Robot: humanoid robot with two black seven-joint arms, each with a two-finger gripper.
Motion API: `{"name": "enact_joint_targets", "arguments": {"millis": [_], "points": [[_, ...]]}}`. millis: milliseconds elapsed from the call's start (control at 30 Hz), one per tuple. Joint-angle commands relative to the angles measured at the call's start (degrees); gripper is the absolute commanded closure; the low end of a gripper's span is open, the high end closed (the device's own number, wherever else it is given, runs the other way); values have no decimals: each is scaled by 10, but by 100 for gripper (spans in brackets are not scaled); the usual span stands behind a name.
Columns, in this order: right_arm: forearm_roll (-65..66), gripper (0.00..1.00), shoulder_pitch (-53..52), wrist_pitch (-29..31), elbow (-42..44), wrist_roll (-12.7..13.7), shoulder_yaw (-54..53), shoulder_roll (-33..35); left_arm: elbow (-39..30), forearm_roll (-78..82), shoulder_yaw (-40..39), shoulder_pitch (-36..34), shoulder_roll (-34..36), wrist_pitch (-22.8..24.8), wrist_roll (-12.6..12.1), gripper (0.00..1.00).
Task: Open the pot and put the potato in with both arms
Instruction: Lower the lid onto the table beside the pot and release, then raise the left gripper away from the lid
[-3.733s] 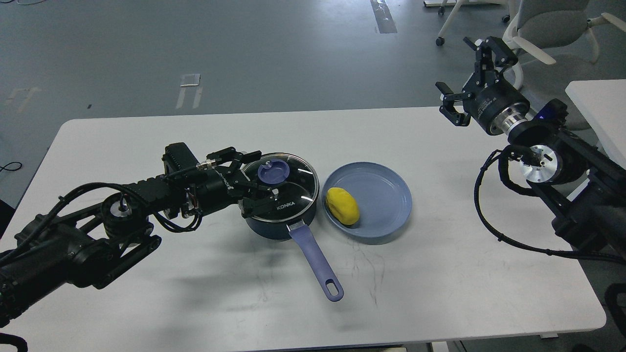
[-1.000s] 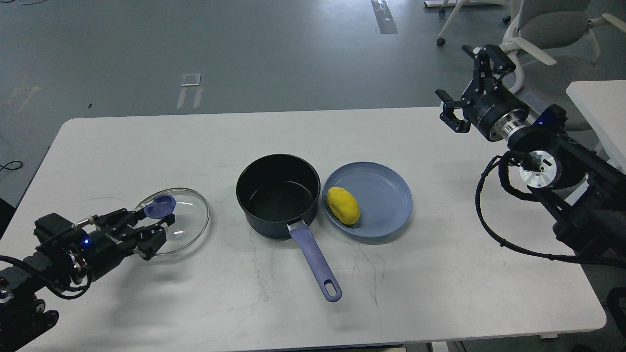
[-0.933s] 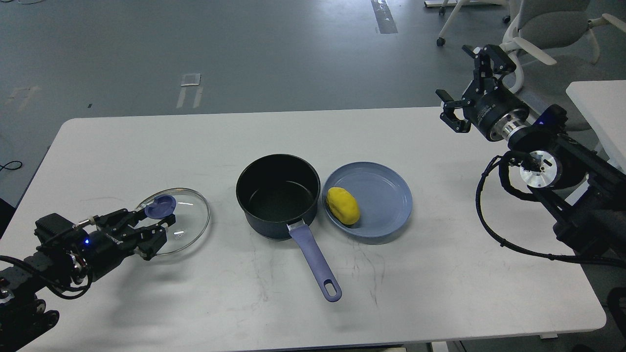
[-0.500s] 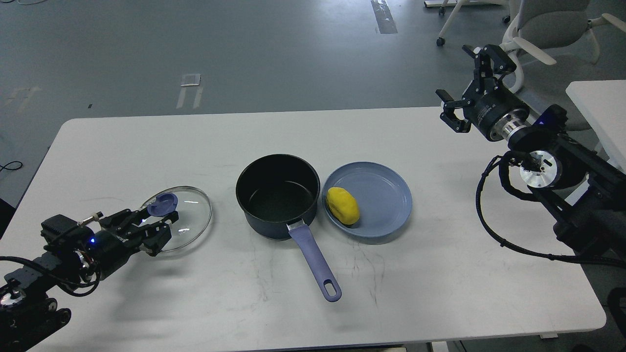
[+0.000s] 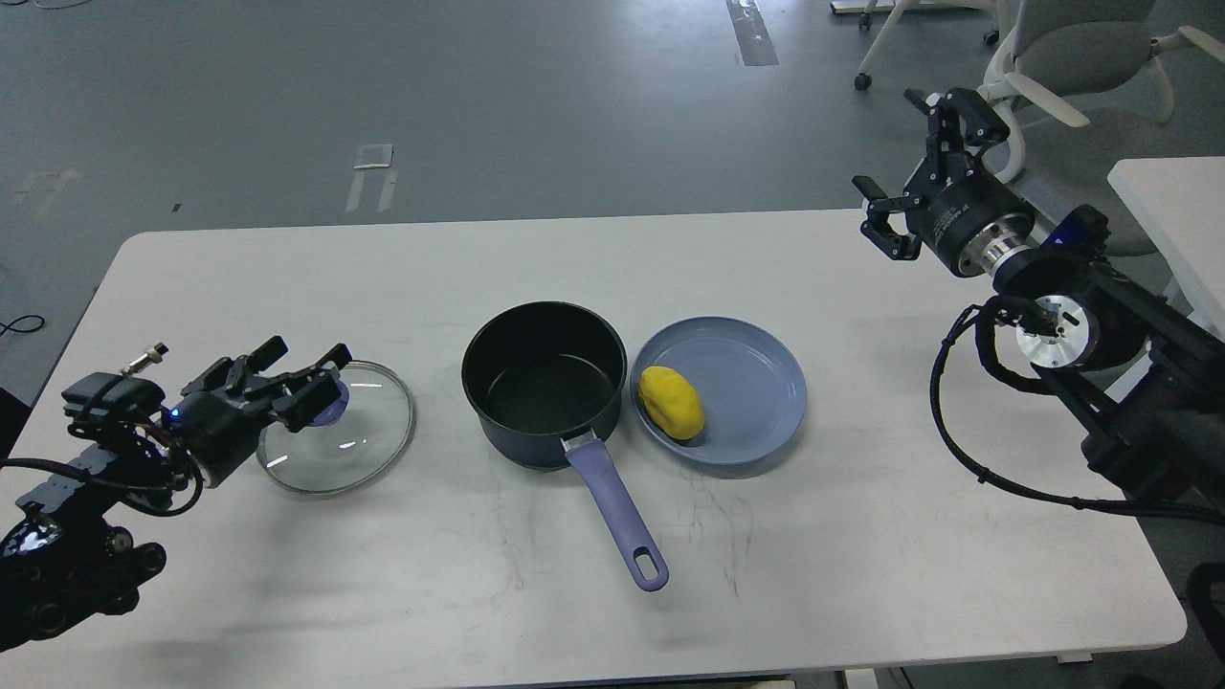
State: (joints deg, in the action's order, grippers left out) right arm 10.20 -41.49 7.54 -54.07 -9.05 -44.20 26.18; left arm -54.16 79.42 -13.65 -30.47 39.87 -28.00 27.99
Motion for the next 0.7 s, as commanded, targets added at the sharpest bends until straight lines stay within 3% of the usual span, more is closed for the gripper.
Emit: {"name": "enact_joint_targets", "arguments": {"millis": [0, 100, 267, 367, 433, 467, 567, 633, 667], "points": [[0, 0, 0, 0, 0, 0, 0, -2, -47, -54, -1, -30, 28, 0, 0, 2], [0, 0, 0, 1, 0, 0, 1, -3, -73, -102, -2, -49, 49, 1, 0, 2], [1, 0, 0, 1, 1, 0, 1, -3, -85, -168, -8, -78, 75, 51, 0, 2], [1, 0, 0, 1, 1, 0, 1, -3, -89, -228, -13, -100, 96, 110, 0, 2], [1, 0, 1, 1, 1, 0, 2, -3, -89, -316, -32, -110, 109, 177, 0, 2], [1, 0, 1, 1, 1, 0, 2, -3, -89, -317, -32, -110, 109, 177, 0, 2], [1, 0, 2, 1, 1, 0, 2, -4, -89, -444, -67, -118, 124, 278, 0, 2], [1, 0, 2, 1, 1, 0, 2, -4, -85, -540, -91, -136, 133, 374, 0, 2], [1, 0, 2, 1, 1, 0, 2, -4, -85, -540, -91, -136, 133, 375, 0, 2]]}}
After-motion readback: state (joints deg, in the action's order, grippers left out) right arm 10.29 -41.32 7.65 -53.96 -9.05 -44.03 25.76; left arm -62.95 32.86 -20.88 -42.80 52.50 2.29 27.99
